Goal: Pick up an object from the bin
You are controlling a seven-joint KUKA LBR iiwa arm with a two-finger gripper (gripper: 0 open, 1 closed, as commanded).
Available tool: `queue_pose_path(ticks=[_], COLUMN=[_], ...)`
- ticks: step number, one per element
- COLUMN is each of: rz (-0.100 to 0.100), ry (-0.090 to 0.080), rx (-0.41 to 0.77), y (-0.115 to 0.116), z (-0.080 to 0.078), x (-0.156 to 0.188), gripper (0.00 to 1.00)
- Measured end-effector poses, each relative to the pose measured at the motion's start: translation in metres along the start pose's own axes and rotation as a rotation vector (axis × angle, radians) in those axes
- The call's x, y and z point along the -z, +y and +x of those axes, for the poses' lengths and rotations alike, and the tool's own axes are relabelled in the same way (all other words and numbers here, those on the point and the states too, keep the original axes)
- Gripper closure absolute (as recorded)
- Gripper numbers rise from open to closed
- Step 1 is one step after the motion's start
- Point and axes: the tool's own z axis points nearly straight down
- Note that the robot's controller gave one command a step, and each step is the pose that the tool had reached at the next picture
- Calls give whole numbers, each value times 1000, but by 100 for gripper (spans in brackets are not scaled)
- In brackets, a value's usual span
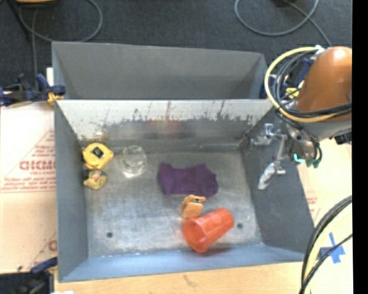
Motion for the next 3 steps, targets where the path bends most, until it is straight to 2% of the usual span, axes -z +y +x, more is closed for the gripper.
queue_pose_path(ticks=[2, 3], rz=[1, -1], ry=[-5, -6], rx=[-20, -287], y=[2, 20], z=[1, -14], x=[-1, -42], gripper=[0, 0])
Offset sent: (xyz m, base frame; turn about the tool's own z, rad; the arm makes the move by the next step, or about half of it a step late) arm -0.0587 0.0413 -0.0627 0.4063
